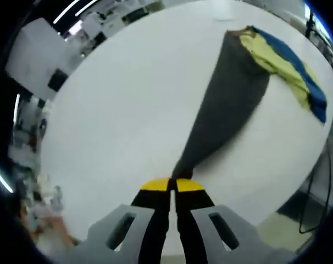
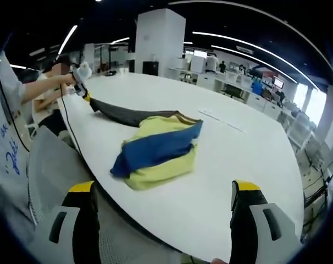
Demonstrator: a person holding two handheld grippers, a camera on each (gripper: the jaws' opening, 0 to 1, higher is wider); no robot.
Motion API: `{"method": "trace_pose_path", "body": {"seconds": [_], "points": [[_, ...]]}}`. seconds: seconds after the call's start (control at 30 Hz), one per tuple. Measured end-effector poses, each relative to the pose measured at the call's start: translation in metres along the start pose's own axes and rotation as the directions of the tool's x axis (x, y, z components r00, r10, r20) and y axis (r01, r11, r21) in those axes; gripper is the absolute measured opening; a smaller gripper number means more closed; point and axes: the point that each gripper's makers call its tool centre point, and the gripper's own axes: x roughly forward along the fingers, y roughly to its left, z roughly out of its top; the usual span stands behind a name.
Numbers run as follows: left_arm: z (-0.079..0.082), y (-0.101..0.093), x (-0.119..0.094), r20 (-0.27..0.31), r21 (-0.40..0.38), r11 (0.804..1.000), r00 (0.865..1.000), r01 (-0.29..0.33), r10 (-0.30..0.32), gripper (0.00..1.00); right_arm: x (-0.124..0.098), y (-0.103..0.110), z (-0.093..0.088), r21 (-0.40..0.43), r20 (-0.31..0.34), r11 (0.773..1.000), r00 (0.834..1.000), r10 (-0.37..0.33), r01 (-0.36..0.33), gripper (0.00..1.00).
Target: Fold the garment on the visible template until the final outline fits inside the template.
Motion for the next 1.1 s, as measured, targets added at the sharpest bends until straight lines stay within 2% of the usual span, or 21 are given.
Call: {"method": "trace_pose_path", "body": {"seconds": [0.17, 0.5, 0.83, 1.1], "points": [[-0.003, 0.006, 0.010, -0.026, -0.014, 1.000, 1.000, 0.002, -0.003, 0.00, -0.002, 0.003, -0.001, 0.006, -0.001, 1.000, 1.000, -0.010, 0.010, 1.00], [-0.005, 0.011, 0.022, -0.100, 0.017, 1.000, 0.995, 0.015, -0.014, 0.00, -0.005, 0.008, -0.003, 0.019, -0.014, 0.999, 0.999, -0.030, 0.030, 1.00], [-0.002, 0.022, 0.041, -0.097, -0.001, 1.000, 0.995, 0.001, -0.001, 0.00, -0.005, 0.012, -0.004, 0.035, -0.028, 0.998, 0.998, -0.050, 0.051, 1.00], [0.007, 0.029, 0.056, -0.073, 0.031, 0.999, 0.997, -0.021, 0.023, 0.00, -0.002, 0.017, -0.001, 0.039, -0.044, 0.998, 0.997, -0.056, 0.057, 1.00]]}}
